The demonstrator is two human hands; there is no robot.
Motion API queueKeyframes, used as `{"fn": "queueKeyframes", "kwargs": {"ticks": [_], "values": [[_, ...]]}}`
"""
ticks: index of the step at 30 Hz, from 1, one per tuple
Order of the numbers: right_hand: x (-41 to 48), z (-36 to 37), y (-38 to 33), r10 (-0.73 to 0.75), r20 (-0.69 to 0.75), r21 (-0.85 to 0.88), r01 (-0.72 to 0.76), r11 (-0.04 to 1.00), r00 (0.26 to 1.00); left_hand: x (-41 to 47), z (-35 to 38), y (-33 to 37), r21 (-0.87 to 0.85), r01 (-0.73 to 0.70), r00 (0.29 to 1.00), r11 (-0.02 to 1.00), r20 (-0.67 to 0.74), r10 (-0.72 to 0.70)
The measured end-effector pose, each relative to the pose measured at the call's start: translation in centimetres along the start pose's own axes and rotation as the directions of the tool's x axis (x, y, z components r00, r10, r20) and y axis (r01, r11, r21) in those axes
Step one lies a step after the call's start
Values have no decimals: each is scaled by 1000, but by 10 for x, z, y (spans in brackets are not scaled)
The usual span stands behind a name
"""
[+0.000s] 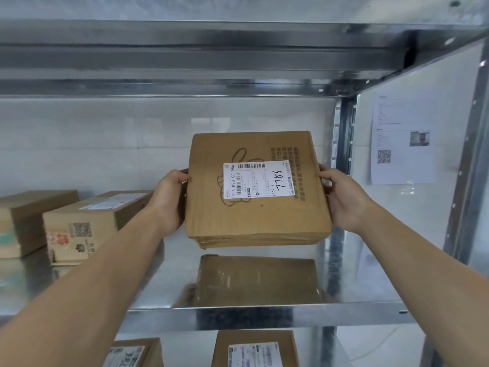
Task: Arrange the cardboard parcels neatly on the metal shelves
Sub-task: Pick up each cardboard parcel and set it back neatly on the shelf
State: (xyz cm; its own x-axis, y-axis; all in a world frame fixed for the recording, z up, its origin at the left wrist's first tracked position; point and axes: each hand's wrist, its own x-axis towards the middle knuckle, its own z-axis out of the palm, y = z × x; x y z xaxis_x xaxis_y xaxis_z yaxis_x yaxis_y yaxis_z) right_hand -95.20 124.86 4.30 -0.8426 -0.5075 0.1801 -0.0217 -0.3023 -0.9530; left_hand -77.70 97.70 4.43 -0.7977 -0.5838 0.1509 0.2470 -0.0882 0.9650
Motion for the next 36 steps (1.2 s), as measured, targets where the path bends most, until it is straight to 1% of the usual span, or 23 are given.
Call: {"fn": "queueKeyframes", "kwargs": {"ticks": [4, 8, 11, 13, 15, 19, 22, 24, 27, 32, 36], "values": [[-8, 4, -8, -10, -51, -54, 7, 998, 999, 0, 0, 4, -14, -30, 999, 999, 28, 30], [-8, 8, -10, -46, -110, -54, 40, 998, 993, 6, 2, 2, -10, -27, 999, 1000, 36, 27], [-8, 12, -10, -58, -165, -20, 56, 998, 985, 10, 3, -2, -28, -30, 999, 999, 14, 30], [-7, 14, -10, -39, -188, 34, 47, 998, 981, 12, 4, -3, -50, -35, 999, 998, -9, 34], [-6, 15, -11, -7, -199, 75, 22, 997, 980, 11, 6, -3, -31, -37, 999, 999, -27, 36], [-6, 17, -11, 24, -158, 62, -14, 998, 987, 11, 6, -2, -14, -41, 997, 999, -58, 40], [-7, 17, -8, 5, -93, 25, -2, 1000, 996, 10, 8, 0, 6, -58, 996, 998, -70, 59], [-9, 18, -6, -6, -62, 19, 7, 1000, 998, 9, 9, 1, -1, -76, 995, 997, -62, 76], [-10, 18, -6, -12, -29, 17, 13, 1000, 999, 3, 12, 4, -8, -59, 998, 998, -31, 59], [-11, 20, -1, -9, -1, -18, 9, 1000, 1000, -5, 19, 5, -14, -40, 999, 999, -5, 40], [-12, 19, 0, 3, 7, -17, -2, 1000, 1000, -7, 19, 4, -15, -38, 999, 999, -18, 37]]}}
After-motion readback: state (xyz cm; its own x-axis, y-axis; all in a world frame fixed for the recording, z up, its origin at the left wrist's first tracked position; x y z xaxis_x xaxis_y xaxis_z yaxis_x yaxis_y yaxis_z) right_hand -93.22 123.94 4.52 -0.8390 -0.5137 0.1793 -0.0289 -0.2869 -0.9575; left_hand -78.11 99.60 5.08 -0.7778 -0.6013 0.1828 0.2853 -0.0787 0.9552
